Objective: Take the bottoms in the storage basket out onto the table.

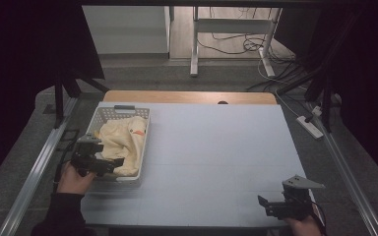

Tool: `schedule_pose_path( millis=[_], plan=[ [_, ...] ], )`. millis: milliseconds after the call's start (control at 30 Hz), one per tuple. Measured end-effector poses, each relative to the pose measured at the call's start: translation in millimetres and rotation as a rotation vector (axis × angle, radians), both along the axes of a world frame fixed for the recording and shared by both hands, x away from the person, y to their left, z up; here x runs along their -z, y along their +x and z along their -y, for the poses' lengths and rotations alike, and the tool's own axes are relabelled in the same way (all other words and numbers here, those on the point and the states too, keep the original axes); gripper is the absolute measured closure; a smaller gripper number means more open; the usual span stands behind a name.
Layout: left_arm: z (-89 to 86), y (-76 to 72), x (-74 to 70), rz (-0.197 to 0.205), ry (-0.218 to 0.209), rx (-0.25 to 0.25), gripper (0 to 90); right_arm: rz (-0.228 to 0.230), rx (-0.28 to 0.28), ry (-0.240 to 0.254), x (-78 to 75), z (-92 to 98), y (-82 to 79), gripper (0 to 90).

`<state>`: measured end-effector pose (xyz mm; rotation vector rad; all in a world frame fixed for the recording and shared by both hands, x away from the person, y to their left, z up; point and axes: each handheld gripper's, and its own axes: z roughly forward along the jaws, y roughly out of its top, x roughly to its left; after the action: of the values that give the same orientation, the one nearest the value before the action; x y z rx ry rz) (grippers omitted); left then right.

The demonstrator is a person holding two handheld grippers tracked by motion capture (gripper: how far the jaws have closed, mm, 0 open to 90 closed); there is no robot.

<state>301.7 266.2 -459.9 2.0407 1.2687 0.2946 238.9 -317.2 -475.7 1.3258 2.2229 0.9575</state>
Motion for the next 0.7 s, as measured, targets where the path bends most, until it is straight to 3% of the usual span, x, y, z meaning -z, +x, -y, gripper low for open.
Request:
schedule_pose_path(
  millis=[133, 267, 533, 700],
  plan=[
    [-1.0, 10.5, -0.1, -0.01, -0.023, 0.035, 0.0, -0.001, -0.001, 0.001, 0.2, -0.1, 0.2, 0.0],
    [4.4, 21.1, 2.1, -0.021, 0.04, 0.075, 0.0, -0.003, -0.001, 0.001, 0.3, -0.2, 0.4, 0.0],
    [7.7, 41.4, 12.0, -0.081, 0.118, 0.108, 0.0, -0.005, -0.002, -0.001, 0.4, -0.4, 0.6, 0.0],
    [13.8, 51.2, 12.9, -0.089, 0.173, 0.143, 0.0, -0.006, -0.005, -0.002, 0.7, -0.8, 0.8, 0.0]
  ],
)
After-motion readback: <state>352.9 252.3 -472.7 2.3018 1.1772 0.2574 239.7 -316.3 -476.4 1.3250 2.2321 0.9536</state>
